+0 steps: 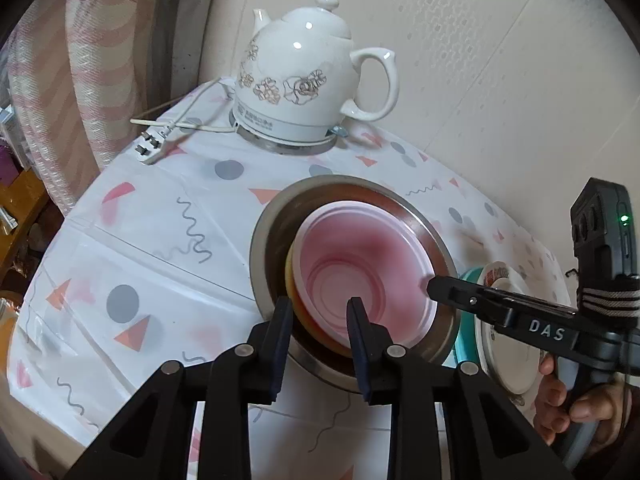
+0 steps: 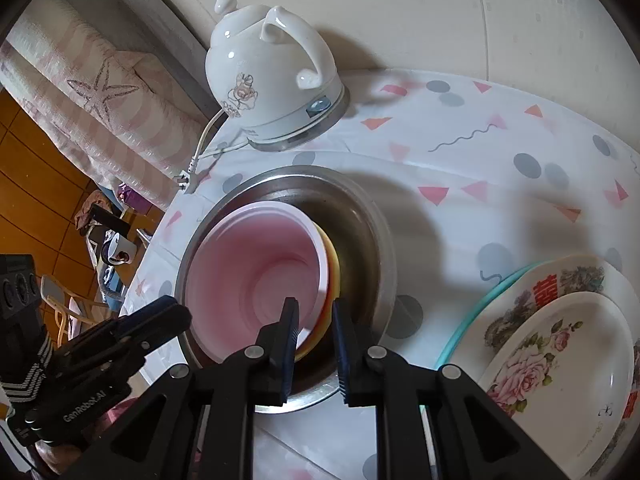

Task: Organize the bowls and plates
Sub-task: 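Lower the pink-and-red bowl into the yellow bowl and open both grippers, then grasp the rim of the steel bowl with both grippers and lift it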

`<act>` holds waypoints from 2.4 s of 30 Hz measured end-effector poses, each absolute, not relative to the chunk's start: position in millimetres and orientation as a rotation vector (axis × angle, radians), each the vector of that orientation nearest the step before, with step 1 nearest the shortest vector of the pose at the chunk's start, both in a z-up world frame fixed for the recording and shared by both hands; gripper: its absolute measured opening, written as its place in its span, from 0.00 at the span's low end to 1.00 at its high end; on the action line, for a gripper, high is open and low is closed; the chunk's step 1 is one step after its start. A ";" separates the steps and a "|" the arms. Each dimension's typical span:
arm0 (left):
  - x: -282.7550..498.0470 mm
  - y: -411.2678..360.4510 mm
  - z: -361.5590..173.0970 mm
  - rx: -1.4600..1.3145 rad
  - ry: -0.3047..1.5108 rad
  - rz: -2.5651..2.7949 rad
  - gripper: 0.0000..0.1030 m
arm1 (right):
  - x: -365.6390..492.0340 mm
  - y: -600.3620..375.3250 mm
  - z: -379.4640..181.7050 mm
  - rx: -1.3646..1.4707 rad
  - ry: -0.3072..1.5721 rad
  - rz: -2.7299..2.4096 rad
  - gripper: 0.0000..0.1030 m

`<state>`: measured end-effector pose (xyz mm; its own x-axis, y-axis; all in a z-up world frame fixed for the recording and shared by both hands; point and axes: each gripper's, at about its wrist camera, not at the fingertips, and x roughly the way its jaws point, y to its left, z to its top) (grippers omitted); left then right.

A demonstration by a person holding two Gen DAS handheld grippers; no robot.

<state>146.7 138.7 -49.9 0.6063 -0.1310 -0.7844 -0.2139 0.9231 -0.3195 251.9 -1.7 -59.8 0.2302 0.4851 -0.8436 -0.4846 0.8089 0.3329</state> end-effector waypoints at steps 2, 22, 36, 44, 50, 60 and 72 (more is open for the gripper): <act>145.1 140.1 -49.1 -0.403 0.918 0.062 0.27 | 249.7 0.4 -59.4 -0.036 1.140 0.651 0.16; 144.4 130.7 -44.3 -0.331 0.908 0.085 0.27 | 248.2 -10.7 -49.8 -0.003 1.115 0.634 0.20; 129.5 139.1 -31.6 -0.347 0.866 0.109 0.27 | 247.7 -25.8 -46.0 0.050 1.106 0.593 0.29; 116.9 163.5 -34.4 -0.407 0.854 0.158 0.28 | 252.1 -31.2 -46.6 0.044 1.098 0.573 0.31; 108.6 191.1 -40.3 -0.455 0.854 0.227 0.34 | 256.1 -30.7 -44.0 0.041 1.091 0.590 0.32; 117.1 204.4 -49.9 -0.491 0.879 0.217 0.35 | 271.3 -36.5 -51.8 0.084 1.108 0.582 0.23; 144.7 191.0 -61.2 -0.429 0.920 0.124 0.34 | 279.6 -28.1 -68.3 0.072 1.158 0.563 0.19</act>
<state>144.7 191.0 -61.2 0.6051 -0.0776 -0.7924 -0.2841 0.9087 -0.3060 279.6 -28.1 -68.3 0.2799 0.4558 -0.8449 -0.3838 0.8599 0.3367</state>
